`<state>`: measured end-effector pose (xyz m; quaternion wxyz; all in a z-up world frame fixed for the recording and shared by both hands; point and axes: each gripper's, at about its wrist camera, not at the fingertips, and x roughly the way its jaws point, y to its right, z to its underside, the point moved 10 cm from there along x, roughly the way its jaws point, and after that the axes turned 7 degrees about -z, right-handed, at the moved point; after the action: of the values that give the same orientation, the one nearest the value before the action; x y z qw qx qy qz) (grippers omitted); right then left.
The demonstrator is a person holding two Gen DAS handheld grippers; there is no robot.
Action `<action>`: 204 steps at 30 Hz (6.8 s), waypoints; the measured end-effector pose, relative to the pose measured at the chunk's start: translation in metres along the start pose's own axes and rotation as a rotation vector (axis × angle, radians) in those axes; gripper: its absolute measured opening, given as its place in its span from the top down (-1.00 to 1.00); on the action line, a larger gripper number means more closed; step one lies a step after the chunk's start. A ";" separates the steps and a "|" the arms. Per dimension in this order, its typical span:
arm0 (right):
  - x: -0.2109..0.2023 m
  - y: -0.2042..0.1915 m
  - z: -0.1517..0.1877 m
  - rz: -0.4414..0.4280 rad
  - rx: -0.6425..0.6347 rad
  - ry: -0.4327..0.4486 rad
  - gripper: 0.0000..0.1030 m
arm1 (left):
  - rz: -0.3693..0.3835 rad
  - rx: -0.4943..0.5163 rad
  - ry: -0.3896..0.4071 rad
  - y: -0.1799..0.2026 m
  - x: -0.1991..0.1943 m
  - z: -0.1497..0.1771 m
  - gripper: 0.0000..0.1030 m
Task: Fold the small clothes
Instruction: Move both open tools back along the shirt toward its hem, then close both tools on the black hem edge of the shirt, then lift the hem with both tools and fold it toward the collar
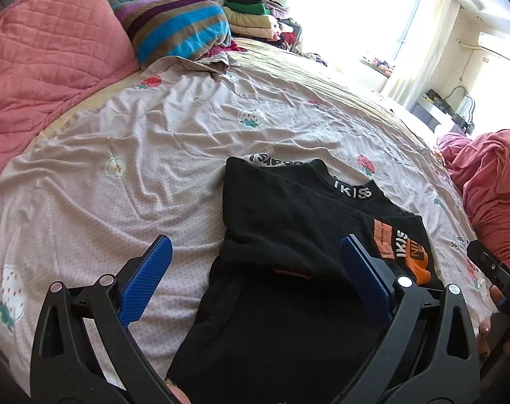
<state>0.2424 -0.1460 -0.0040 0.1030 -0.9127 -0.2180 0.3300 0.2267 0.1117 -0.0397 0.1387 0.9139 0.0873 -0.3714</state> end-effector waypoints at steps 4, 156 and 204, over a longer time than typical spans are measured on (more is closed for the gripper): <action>-0.007 -0.004 0.000 -0.004 -0.008 0.006 -0.91 | -0.008 -0.003 0.018 -0.005 -0.013 0.002 -0.82; -0.156 0.043 0.142 -0.314 -0.079 -0.279 0.84 | 0.115 0.042 -0.282 -0.056 -0.095 0.147 0.95; -0.114 0.087 -0.042 -0.034 -0.075 0.164 0.84 | 0.102 -0.020 0.057 -0.008 -0.066 -0.065 0.95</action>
<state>0.2200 -0.2782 0.0629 0.0918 -0.9360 -0.2365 0.2441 0.2205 0.1359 0.0501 0.1640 0.9259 0.0485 -0.3368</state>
